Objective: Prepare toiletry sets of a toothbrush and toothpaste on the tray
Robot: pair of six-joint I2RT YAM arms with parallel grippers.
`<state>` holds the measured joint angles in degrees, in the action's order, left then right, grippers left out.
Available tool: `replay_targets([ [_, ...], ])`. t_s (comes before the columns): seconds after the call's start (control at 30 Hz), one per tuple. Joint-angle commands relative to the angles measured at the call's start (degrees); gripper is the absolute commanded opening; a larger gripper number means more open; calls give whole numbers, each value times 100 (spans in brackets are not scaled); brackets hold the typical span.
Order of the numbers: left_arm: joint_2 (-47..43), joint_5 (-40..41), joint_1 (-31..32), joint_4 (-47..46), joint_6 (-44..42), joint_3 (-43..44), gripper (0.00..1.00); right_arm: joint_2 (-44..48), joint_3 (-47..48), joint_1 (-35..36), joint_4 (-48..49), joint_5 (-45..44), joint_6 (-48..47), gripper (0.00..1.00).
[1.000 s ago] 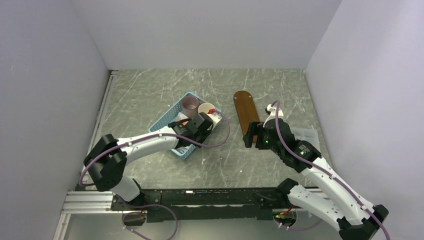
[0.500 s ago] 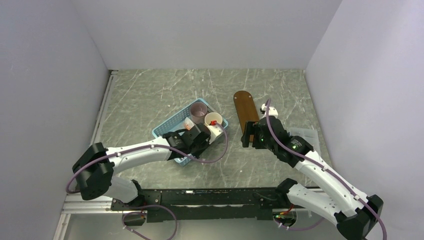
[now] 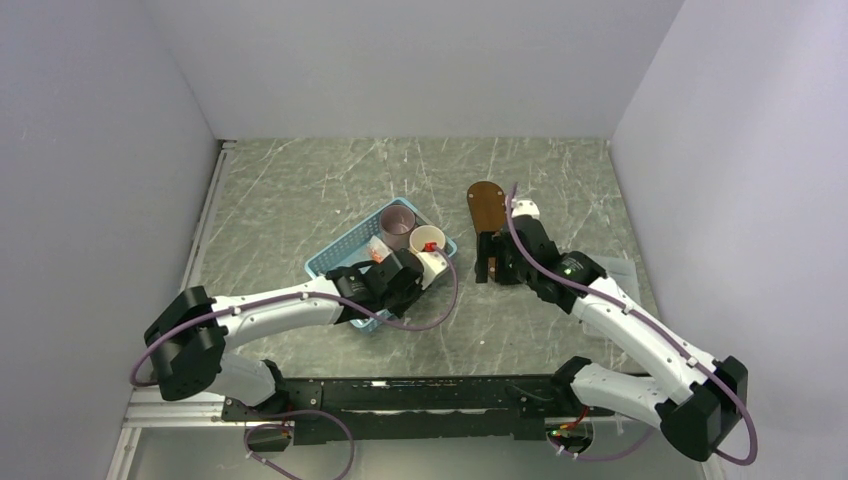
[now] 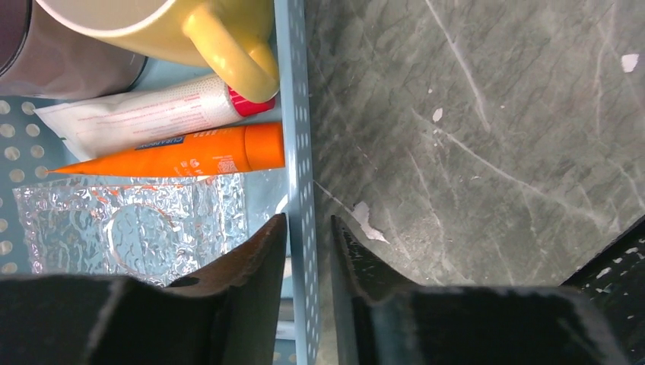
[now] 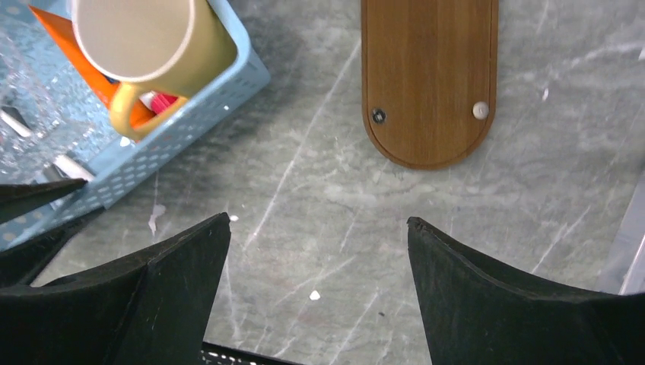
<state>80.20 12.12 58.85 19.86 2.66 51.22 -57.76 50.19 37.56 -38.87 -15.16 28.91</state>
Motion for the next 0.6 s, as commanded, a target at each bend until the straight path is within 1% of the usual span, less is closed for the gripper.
replay_targets([
  [0.0, -315, 15, 65, -288, 71, 114, 36, -291, 588, -136, 485, -44, -528, 89],
  [0.03, -390, 24, 67, -269, 96, 142, 38, -402, 688, -193, 508, -9, -595, 89],
  [0.17, -831, 294, 70, -190, 262, 166, 52, -900, 999, -482, 815, 438, -921, 89],
  [0.23, -1116, 516, 65, -131, 336, 153, 61, -1087, 1110, -580, 1029, 769, -1096, 89],
  [0.27, -1241, 627, 67, -60, 374, 158, 63, -1200, 1182, -599, 1125, 856, -1180, 89],
  [0.37, -1471, 958, 66, 398, 485, 360, 64, -1607, 1562, -609, 1242, 1037, -1367, 89],
  [0.5, -1785, 1397, 71, 1086, 719, 714, 73, -2182, 2051, -662, 1271, 1178, -1584, 87],
  [0.57, -2053, 1649, 57, 1375, 882, 812, 81, -2449, 2233, -720, 1344, 1435, -1685, 87],
])
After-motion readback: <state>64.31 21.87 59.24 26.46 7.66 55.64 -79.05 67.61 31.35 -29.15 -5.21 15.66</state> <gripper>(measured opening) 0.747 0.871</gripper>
